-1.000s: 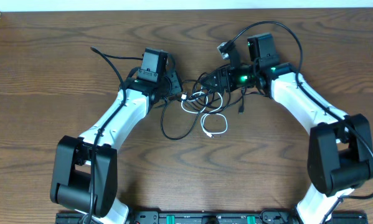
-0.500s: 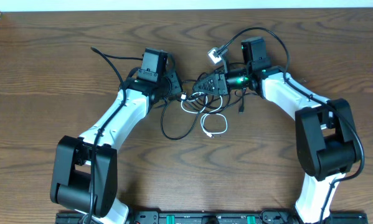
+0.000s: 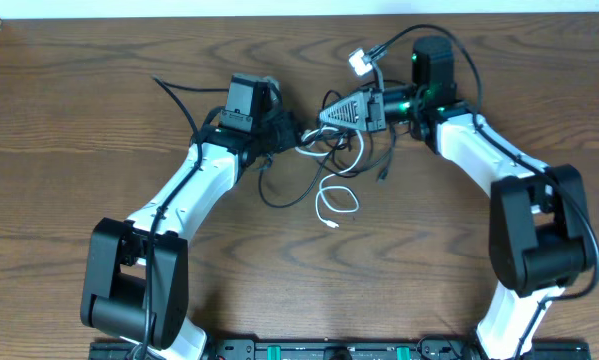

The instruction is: Untangle cables

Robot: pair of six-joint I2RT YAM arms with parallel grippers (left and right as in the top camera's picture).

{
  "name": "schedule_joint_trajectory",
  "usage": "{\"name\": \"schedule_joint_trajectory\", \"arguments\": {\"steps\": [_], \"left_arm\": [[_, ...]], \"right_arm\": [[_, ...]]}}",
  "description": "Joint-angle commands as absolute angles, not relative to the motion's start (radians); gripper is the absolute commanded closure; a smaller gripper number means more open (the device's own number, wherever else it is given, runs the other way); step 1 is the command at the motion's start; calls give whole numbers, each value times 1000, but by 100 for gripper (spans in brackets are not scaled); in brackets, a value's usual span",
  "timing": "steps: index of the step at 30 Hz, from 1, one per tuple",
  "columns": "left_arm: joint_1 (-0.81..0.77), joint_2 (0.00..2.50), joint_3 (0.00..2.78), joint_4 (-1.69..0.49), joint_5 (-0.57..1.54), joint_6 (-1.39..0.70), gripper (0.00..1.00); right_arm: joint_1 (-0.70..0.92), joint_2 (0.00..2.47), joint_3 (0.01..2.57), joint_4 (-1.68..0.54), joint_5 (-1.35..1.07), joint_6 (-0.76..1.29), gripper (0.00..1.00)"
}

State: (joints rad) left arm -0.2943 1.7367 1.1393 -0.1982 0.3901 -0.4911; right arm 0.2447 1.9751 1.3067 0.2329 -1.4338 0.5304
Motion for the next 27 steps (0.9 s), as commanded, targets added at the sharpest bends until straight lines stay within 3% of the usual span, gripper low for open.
{"name": "schedule_joint_trajectory", "arguments": {"steps": [1, 7, 27], "left_arm": [[-290, 1743, 1134, -127, 677, -434, 56], [-290, 1743, 1134, 26, 824, -435, 56], [-259, 1743, 1134, 16, 1040, -347, 56]], "right_arm": [[227, 1924, 1313, 239, -1496, 603, 99], [223, 1924, 1312, 228, -1499, 606, 99], [192, 1924, 1312, 228, -1499, 614, 99]]}}
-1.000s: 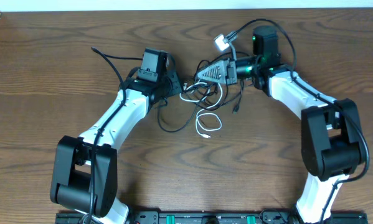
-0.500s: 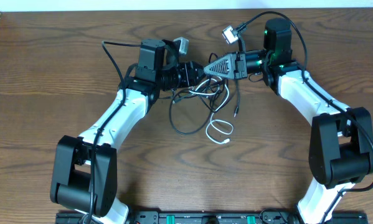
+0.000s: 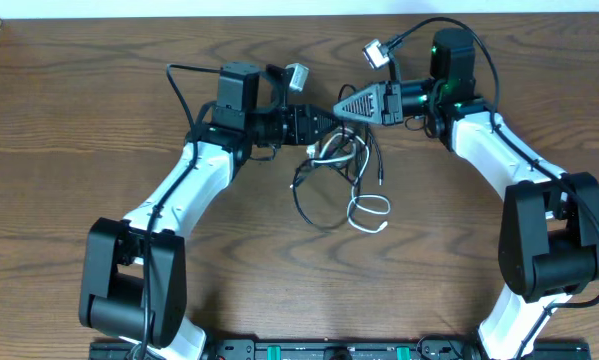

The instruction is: Untangle cables

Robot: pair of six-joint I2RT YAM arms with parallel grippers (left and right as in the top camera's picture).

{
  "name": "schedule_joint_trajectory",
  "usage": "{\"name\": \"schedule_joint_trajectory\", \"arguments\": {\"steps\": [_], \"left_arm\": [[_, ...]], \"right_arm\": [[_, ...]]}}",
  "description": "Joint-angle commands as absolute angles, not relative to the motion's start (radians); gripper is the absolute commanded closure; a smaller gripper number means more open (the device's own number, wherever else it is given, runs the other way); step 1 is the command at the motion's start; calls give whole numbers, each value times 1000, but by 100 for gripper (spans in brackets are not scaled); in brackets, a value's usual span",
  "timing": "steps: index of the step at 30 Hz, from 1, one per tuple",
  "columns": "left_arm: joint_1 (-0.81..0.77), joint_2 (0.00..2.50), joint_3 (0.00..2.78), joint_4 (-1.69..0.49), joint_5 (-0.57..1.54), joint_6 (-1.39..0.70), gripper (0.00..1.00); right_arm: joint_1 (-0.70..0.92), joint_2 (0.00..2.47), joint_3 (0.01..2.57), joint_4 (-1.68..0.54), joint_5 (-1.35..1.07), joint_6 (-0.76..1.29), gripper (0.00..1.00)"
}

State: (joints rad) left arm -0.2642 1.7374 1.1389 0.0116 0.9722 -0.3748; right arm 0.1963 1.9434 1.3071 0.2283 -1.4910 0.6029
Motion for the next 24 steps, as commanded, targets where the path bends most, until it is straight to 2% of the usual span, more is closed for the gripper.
{"name": "schedule_joint_trajectory", "arguments": {"steps": [1, 9, 18, 24], "left_arm": [[-259, 1743, 1134, 16, 1042, -347, 56], [-261, 1744, 1134, 12, 1042, -330, 56], [-319, 1744, 1134, 2, 707, -454, 56], [-329, 1744, 1134, 72, 698, -515, 56]], "right_arm": [[191, 1924, 1312, 228, -1499, 614, 99], [189, 1924, 1312, 237, -1500, 650, 99], [191, 1924, 1313, 386, -1542, 797, 99], [191, 1924, 1313, 434, -1548, 838, 99]]}}
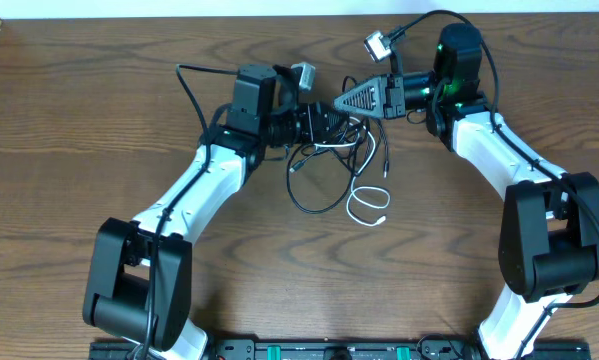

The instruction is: Untangle cables

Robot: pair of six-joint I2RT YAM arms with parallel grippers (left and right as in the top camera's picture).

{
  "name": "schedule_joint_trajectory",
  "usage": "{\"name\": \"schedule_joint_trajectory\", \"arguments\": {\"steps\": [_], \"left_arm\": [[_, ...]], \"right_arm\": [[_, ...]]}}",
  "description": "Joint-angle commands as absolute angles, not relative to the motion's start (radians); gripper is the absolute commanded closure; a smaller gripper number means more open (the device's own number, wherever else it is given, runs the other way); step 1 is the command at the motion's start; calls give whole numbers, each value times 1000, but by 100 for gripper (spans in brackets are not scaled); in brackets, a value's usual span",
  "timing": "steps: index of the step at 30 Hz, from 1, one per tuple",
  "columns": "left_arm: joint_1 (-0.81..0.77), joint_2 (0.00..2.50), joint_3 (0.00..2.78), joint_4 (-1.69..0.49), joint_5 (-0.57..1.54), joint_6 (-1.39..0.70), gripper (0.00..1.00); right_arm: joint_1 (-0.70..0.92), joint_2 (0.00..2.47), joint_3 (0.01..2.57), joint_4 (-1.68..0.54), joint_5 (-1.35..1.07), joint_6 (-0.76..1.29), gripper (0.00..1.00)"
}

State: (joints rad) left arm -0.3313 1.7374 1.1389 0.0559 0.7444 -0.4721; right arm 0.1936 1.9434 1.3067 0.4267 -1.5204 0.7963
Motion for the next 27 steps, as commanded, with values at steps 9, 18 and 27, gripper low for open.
{"name": "schedule_joint_trajectory", "arguments": {"steps": [9, 18, 27], "left_arm": [[-329, 1745, 1134, 94, 567, -585, 56], [-369, 1745, 1134, 94, 567, -588, 56], [-407, 1745, 1134, 89, 451, -609, 56]], "right_arm": [[194, 1924, 1313, 435, -1549, 862, 99], [194, 1922, 1313, 450, -1549, 870, 99], [194, 1922, 1313, 595, -1559, 994, 99]]}}
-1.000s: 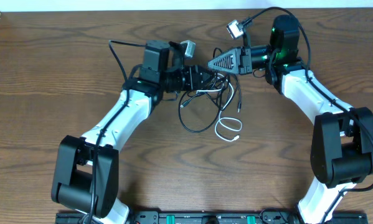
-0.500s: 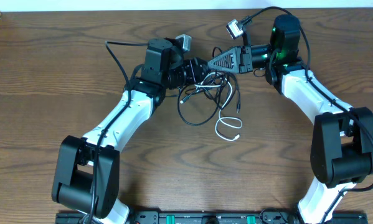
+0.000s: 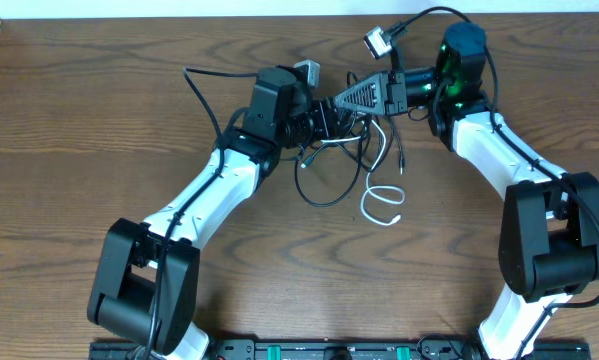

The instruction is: Untangle cables

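A tangle of cables (image 3: 351, 140) hangs between both grippers at the table's far middle. A black cable loop (image 3: 314, 192) and a white cable loop (image 3: 382, 206) trail from it onto the wood. My left gripper (image 3: 331, 114) points right and looks shut on the tangle. My right gripper (image 3: 345, 99) points left, its tip almost touching the left one, and is shut on strands of the same tangle. A grey plug (image 3: 306, 71) sticks up behind the left wrist. A second plug (image 3: 377, 42) lies on a black lead above the right gripper.
A black lead (image 3: 201, 82) runs from the left wrist toward the far left. The table's far edge (image 3: 279, 16) lies close behind both grippers. A dark base rail (image 3: 309, 350) runs along the near edge.
My left gripper and wrist have shifted to the right, closer to the right gripper. The black and white loops have slid right with them. The right gripper has barely moved.
At first both grippers held the tangle with the right one in the middle and the loops lying low. Then the grippers met tip to tip near the far edge. Since then the pair and the hanging loops have moved steadily to the right.
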Robot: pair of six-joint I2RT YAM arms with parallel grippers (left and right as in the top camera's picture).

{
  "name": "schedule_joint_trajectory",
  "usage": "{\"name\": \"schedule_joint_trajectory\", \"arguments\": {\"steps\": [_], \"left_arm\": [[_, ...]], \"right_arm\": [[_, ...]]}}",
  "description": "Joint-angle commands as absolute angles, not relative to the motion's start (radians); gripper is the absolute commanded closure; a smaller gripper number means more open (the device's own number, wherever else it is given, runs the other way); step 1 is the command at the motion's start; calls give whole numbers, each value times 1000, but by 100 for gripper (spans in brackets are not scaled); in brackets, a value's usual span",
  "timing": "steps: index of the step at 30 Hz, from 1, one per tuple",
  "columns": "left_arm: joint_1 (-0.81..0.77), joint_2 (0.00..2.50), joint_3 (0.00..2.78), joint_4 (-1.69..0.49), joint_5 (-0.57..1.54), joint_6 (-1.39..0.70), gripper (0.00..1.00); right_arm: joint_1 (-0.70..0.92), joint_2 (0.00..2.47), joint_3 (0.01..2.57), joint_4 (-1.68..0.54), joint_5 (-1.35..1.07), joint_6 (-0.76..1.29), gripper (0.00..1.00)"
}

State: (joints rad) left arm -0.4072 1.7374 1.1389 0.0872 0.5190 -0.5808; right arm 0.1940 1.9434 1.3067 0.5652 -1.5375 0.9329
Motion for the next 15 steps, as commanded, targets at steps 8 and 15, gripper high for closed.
{"name": "schedule_joint_trajectory", "arguments": {"steps": [8, 15], "left_arm": [[-407, 1745, 1134, 97, 380, -638, 56], [-383, 1745, 1134, -6, 118, -679, 56]], "right_arm": [[194, 1922, 1313, 619, -1559, 1026, 99], [186, 1919, 1313, 749, -1560, 1153, 99]]}}
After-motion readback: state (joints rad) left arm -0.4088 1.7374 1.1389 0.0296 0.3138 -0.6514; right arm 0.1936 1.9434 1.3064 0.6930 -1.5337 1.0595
